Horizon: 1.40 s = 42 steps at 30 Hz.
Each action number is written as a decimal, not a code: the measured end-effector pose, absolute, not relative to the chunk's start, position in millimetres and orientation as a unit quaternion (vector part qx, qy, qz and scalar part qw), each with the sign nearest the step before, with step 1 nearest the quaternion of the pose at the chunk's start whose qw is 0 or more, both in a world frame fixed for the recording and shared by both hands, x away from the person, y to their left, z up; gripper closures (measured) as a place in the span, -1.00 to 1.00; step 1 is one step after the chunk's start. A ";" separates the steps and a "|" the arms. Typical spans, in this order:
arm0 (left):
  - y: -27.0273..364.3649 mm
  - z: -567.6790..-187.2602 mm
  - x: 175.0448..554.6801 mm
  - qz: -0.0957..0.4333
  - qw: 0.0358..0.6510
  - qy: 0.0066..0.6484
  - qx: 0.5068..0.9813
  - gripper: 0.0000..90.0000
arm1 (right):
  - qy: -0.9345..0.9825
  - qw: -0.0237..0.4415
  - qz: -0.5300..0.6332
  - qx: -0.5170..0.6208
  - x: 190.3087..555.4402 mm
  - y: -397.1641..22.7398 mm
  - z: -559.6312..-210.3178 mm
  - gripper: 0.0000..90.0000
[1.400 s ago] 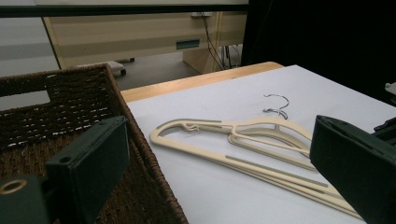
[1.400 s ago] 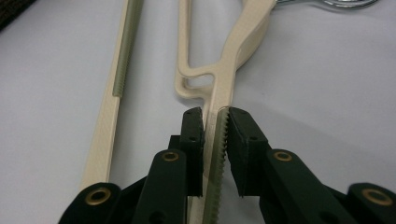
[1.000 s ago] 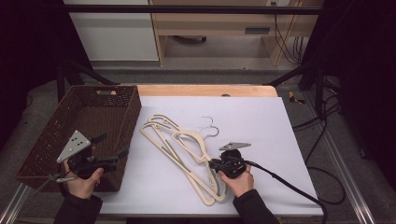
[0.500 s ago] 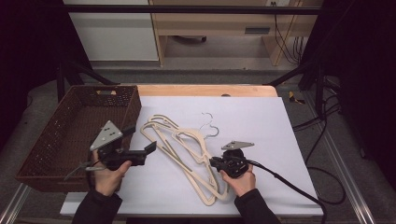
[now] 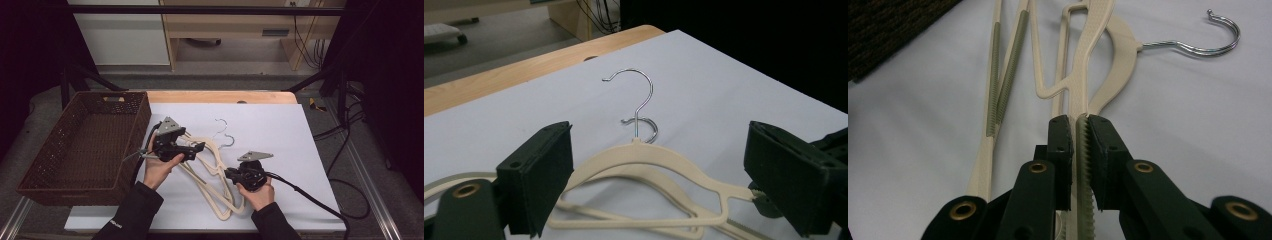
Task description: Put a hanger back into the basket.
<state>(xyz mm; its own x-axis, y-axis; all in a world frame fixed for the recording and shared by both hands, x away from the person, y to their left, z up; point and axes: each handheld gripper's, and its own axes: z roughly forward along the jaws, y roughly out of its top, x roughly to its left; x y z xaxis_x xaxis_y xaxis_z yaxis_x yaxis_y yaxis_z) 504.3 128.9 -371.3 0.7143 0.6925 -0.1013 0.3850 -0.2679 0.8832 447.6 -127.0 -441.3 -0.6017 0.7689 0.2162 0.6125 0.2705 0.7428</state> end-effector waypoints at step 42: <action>73.0 -414.7 558.9 0.157 0.424 0.330 0.829 0.95 | 0.798 0.097 0.417 0.423 443.1 -126.8 -441.5 0.80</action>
